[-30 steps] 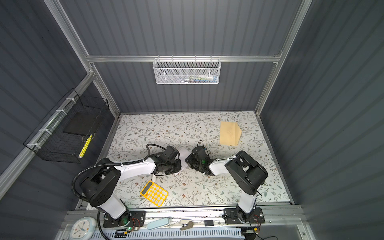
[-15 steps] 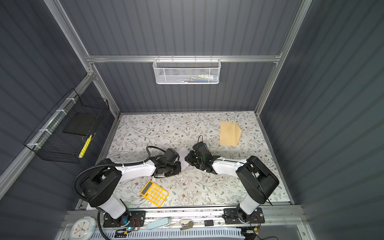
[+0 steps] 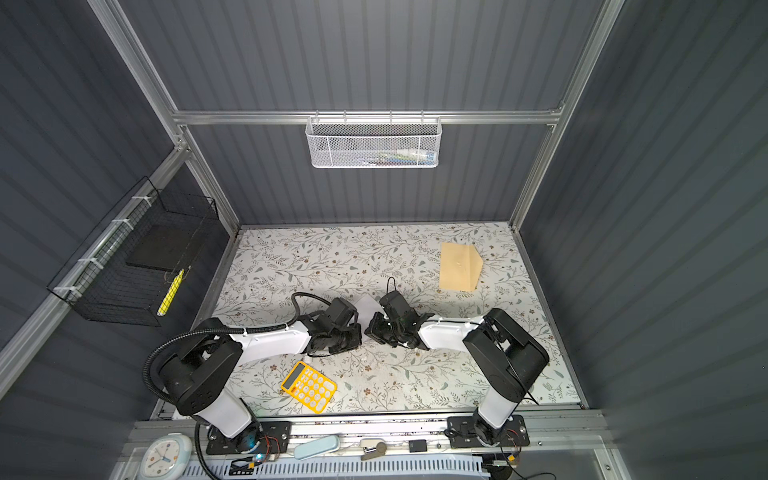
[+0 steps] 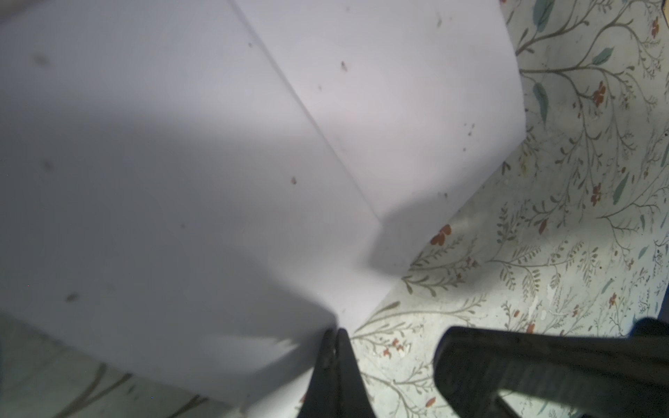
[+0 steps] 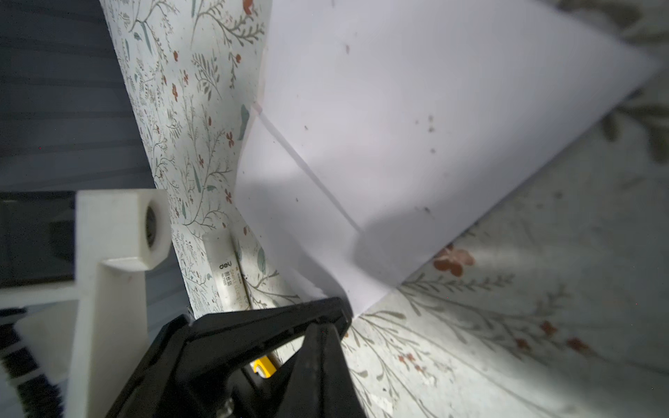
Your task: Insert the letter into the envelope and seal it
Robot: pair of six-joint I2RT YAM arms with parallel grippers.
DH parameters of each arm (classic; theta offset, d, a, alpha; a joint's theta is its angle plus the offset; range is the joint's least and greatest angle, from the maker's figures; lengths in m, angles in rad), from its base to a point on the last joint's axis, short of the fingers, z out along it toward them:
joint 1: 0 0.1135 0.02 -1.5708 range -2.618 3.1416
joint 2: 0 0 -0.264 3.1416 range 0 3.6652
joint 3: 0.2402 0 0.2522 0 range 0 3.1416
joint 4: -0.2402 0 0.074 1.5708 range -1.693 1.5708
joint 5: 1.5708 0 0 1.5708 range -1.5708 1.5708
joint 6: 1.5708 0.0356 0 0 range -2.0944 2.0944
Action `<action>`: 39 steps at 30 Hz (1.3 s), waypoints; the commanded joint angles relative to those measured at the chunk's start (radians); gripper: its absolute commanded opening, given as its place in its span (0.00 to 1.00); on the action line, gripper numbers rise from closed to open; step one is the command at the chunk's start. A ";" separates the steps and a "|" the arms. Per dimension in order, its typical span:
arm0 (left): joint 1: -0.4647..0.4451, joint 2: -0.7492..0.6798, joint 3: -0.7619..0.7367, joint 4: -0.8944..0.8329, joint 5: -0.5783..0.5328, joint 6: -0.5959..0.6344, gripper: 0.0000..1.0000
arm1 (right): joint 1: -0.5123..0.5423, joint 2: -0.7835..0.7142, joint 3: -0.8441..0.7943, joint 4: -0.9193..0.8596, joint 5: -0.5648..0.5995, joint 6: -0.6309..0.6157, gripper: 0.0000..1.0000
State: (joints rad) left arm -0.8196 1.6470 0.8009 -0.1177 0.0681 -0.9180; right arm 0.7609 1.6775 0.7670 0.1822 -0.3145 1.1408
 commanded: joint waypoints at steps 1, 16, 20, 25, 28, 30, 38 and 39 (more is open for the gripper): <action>-0.010 0.030 -0.011 -0.092 -0.010 0.012 0.00 | 0.002 0.027 0.010 -0.034 -0.008 -0.011 0.00; -0.012 0.036 -0.016 -0.080 0.002 0.026 0.00 | -0.003 0.083 0.025 -0.006 0.012 -0.004 0.00; -0.012 0.039 -0.019 -0.077 0.004 0.030 0.00 | -0.003 0.085 0.026 0.026 -0.004 0.003 0.00; -0.012 0.047 -0.022 -0.072 0.007 0.033 0.00 | -0.003 0.080 0.026 0.050 -0.009 0.016 0.00; -0.014 0.047 -0.023 -0.069 0.007 0.033 0.00 | -0.003 0.098 0.035 0.046 -0.011 0.017 0.00; -0.013 0.047 -0.026 -0.069 0.007 0.034 0.00 | -0.003 0.115 0.039 0.045 -0.010 0.023 0.00; -0.014 0.043 -0.029 -0.071 0.007 0.034 0.00 | -0.009 0.135 0.035 0.002 0.017 0.018 0.00; -0.013 0.043 -0.029 -0.071 0.007 0.034 0.00 | -0.012 0.136 0.031 0.005 0.020 0.021 0.00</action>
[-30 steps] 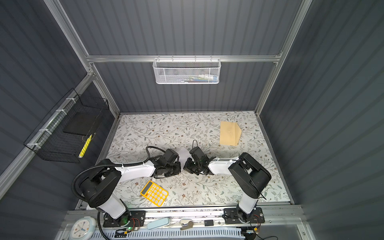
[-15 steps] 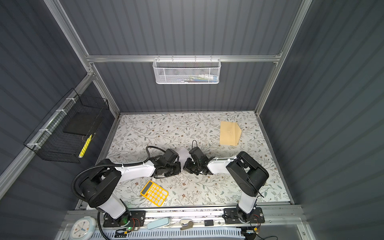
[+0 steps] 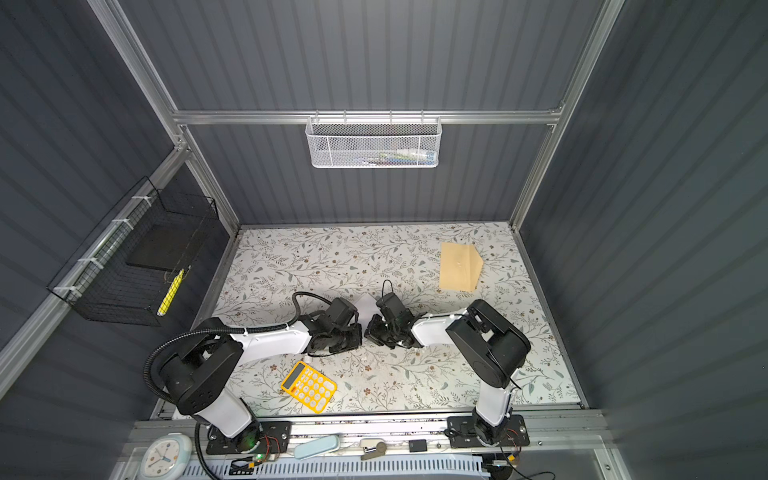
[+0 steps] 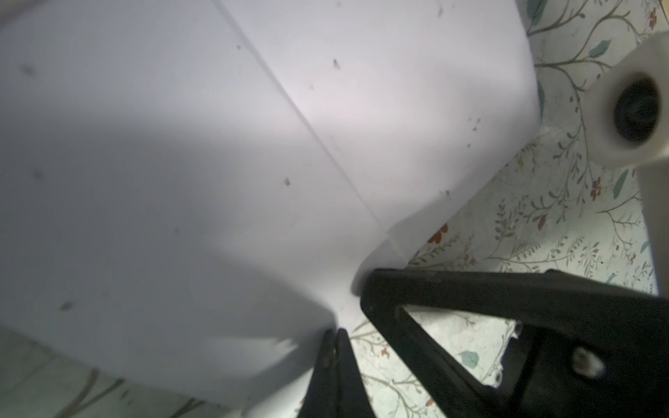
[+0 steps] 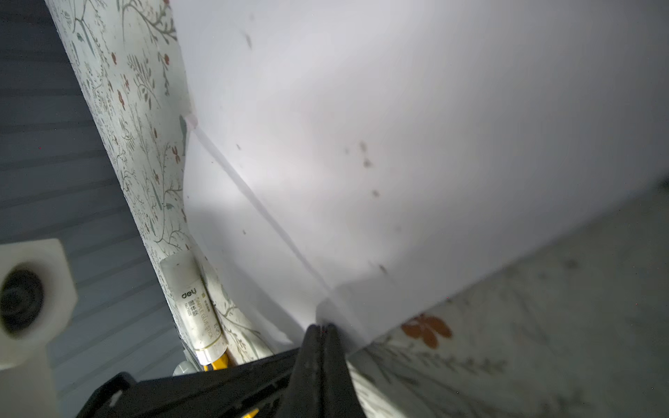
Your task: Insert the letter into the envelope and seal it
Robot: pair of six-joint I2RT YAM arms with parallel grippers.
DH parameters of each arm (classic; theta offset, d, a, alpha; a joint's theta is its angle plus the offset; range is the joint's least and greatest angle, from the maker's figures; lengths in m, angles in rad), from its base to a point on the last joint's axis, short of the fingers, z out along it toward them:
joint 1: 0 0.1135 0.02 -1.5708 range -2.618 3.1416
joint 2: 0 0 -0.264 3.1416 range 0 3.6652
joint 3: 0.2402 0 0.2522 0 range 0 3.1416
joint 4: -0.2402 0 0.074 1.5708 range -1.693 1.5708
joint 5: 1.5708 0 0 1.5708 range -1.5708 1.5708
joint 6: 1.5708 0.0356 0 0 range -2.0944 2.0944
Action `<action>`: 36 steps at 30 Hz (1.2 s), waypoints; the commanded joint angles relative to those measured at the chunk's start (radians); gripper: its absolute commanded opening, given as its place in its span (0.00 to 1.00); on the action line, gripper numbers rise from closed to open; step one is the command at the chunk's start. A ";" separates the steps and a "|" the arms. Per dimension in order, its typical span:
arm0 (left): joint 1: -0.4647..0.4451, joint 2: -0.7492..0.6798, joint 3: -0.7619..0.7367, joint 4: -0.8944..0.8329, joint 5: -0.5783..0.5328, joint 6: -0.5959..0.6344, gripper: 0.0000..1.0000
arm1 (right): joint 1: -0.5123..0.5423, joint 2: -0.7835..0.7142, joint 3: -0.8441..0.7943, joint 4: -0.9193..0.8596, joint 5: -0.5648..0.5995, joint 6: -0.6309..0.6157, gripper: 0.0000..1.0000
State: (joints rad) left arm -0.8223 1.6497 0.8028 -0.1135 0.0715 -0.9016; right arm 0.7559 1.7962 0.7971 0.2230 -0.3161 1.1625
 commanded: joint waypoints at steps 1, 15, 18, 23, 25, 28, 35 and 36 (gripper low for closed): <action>-0.011 0.041 -0.034 -0.074 0.004 0.019 0.00 | -0.011 0.019 -0.004 -0.029 0.022 0.002 0.00; -0.009 0.032 -0.060 -0.072 0.001 0.014 0.00 | -0.074 0.015 -0.041 -0.028 0.034 -0.010 0.00; -0.009 0.029 -0.066 -0.072 0.001 0.012 0.00 | -0.085 0.015 -0.047 -0.031 0.040 -0.012 0.00; -0.010 0.025 -0.070 -0.070 -0.001 0.012 0.00 | -0.109 0.013 -0.061 -0.032 0.051 -0.015 0.00; -0.011 0.025 -0.070 -0.071 -0.001 0.012 0.00 | -0.120 0.013 -0.062 -0.033 0.050 -0.018 0.00; -0.011 0.028 -0.071 -0.068 0.002 0.012 0.00 | -0.136 0.011 -0.060 -0.038 0.052 -0.026 0.00; -0.010 0.020 -0.073 -0.062 0.002 0.020 0.00 | -0.182 0.003 -0.062 -0.066 0.075 -0.037 0.00; -0.011 0.017 -0.075 -0.062 0.001 0.020 0.00 | -0.188 0.002 -0.062 -0.067 0.077 -0.037 0.00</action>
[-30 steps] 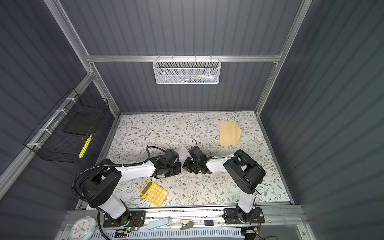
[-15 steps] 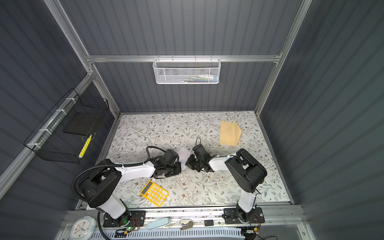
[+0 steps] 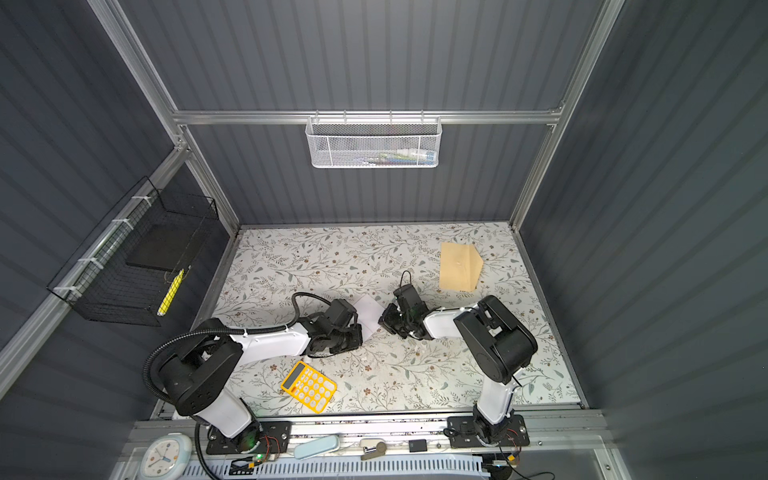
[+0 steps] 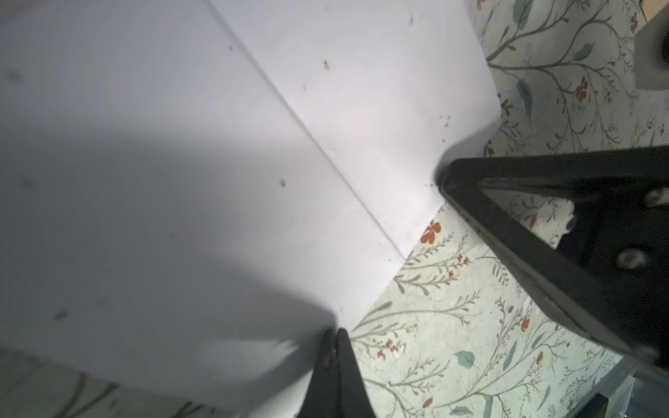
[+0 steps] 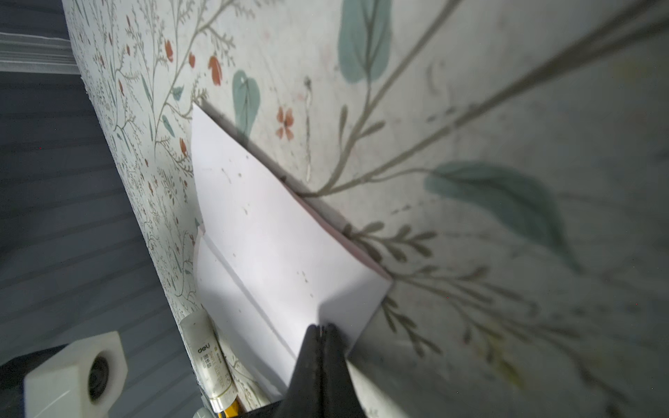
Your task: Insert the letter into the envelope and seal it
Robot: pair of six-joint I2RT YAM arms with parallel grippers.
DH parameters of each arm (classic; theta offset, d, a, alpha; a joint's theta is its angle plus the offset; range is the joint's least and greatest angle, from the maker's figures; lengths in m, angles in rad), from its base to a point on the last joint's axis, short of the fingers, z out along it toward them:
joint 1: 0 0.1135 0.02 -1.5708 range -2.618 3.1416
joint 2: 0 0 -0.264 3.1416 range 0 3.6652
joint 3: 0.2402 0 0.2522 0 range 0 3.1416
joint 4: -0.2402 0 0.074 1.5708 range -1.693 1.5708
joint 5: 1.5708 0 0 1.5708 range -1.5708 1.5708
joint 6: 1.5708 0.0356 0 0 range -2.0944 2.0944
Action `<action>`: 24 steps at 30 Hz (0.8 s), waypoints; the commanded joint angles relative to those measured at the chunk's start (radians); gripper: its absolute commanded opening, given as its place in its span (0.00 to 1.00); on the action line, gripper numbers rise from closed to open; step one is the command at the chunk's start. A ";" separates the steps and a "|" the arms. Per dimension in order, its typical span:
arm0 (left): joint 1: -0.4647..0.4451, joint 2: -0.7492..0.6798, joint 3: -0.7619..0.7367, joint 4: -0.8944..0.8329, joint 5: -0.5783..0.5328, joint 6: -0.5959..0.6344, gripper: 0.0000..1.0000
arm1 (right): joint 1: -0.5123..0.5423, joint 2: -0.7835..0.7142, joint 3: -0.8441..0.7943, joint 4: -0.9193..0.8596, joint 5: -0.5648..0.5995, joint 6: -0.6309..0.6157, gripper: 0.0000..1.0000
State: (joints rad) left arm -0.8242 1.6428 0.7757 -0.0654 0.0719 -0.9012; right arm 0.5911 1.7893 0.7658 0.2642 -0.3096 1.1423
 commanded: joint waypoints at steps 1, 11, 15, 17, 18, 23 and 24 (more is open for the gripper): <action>-0.009 0.021 -0.050 -0.110 0.000 0.021 0.00 | -0.030 0.010 -0.030 -0.108 0.071 -0.018 0.00; -0.008 0.022 -0.046 -0.118 0.003 0.032 0.00 | -0.076 0.034 0.025 -0.159 0.077 -0.047 0.00; -0.009 0.020 -0.045 -0.122 -0.001 0.033 0.00 | -0.103 0.025 0.012 -0.155 0.082 -0.041 0.00; -0.010 0.022 -0.044 -0.122 0.000 0.034 0.00 | -0.118 0.013 0.012 -0.155 0.093 -0.045 0.00; -0.008 0.023 -0.043 -0.120 0.000 0.035 0.00 | -0.125 0.003 0.011 -0.150 0.095 -0.051 0.00; -0.008 0.013 -0.051 -0.104 0.006 0.038 0.00 | -0.115 -0.100 0.038 -0.147 0.094 -0.141 0.00; -0.010 0.009 -0.052 -0.100 0.006 0.039 0.00 | -0.106 -0.118 0.048 -0.152 0.078 -0.159 0.00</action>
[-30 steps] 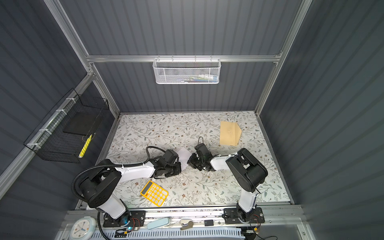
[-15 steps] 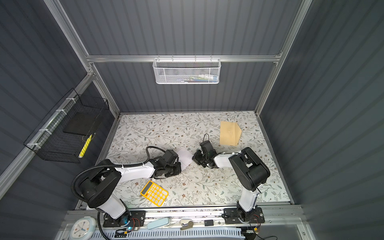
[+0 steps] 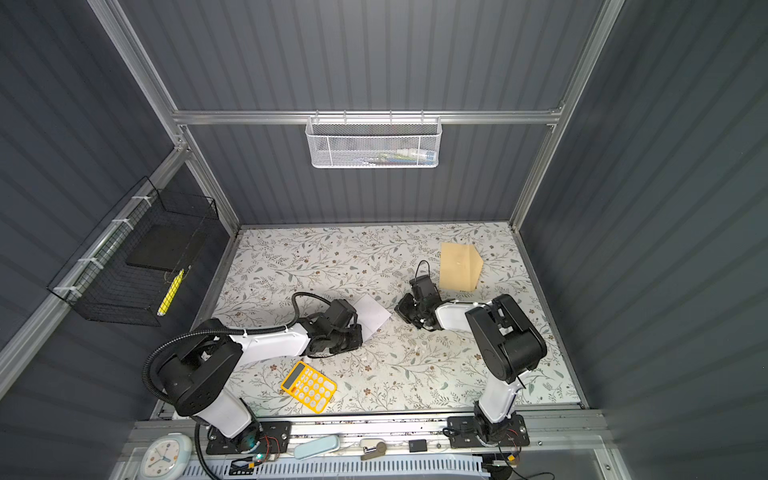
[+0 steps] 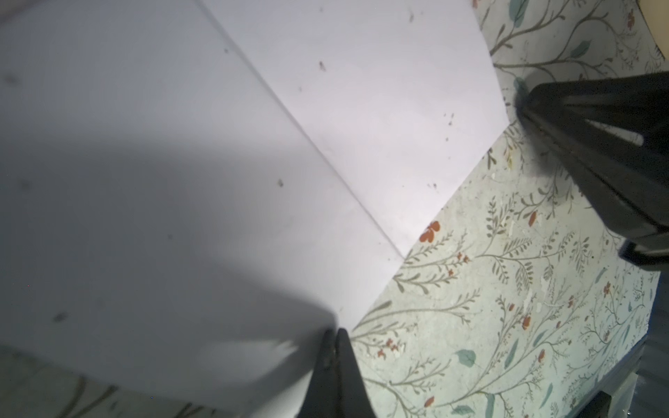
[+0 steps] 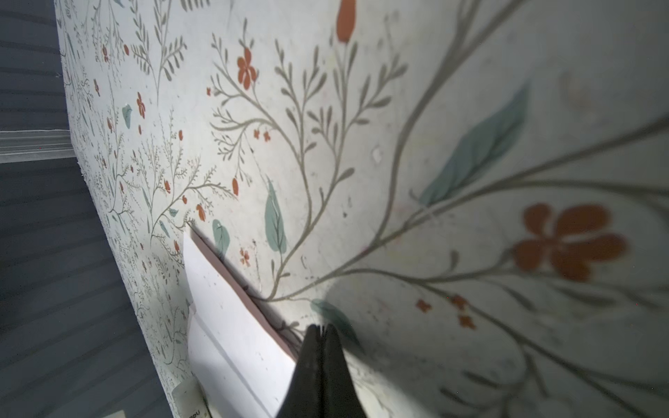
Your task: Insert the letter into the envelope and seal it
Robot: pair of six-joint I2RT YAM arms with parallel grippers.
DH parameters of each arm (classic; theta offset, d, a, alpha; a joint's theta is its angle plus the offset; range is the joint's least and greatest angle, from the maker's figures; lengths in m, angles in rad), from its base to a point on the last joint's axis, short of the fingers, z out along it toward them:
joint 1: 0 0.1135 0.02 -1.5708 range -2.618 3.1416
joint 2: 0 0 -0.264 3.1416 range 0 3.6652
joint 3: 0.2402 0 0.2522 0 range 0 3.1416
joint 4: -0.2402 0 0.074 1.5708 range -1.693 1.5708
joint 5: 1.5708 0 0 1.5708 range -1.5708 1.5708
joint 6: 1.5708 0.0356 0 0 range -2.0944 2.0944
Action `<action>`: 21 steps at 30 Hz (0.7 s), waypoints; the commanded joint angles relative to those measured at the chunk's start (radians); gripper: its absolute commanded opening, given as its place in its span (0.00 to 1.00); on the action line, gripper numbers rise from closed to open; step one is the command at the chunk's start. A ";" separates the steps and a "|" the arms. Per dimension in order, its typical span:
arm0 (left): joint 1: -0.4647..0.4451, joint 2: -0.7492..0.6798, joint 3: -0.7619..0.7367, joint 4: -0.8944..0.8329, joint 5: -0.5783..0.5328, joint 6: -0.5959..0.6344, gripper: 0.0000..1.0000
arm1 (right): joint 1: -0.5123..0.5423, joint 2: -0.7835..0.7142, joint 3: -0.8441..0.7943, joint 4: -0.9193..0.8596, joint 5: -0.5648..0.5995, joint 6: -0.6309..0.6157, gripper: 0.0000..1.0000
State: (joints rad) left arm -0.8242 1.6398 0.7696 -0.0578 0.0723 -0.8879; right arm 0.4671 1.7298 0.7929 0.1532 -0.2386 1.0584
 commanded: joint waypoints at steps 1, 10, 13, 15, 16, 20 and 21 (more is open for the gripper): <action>-0.008 0.009 -0.046 -0.108 0.006 0.027 0.00 | 0.028 -0.073 0.029 -0.041 -0.015 -0.086 0.00; -0.010 0.020 -0.037 -0.106 0.015 0.030 0.00 | 0.154 -0.005 -0.013 0.138 -0.163 0.039 0.00; -0.009 0.018 -0.037 -0.110 0.015 0.032 0.00 | 0.187 0.038 -0.023 0.185 -0.165 0.069 0.00; -0.010 0.017 -0.038 -0.114 0.016 0.033 0.00 | 0.194 0.053 -0.033 0.192 -0.157 0.082 0.00; -0.009 0.015 -0.039 -0.114 0.017 0.033 0.00 | 0.194 0.058 -0.039 0.183 -0.149 0.084 0.00; -0.010 0.010 -0.050 -0.116 0.020 0.029 0.00 | 0.194 0.056 -0.037 0.082 -0.088 0.064 0.00; -0.010 0.006 -0.056 -0.117 0.020 0.029 0.00 | 0.194 0.054 -0.037 0.061 -0.058 0.061 0.00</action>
State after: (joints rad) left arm -0.8249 1.6341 0.7620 -0.0544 0.0757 -0.8757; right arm 0.6636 1.7863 0.7586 0.2703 -0.3603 1.1202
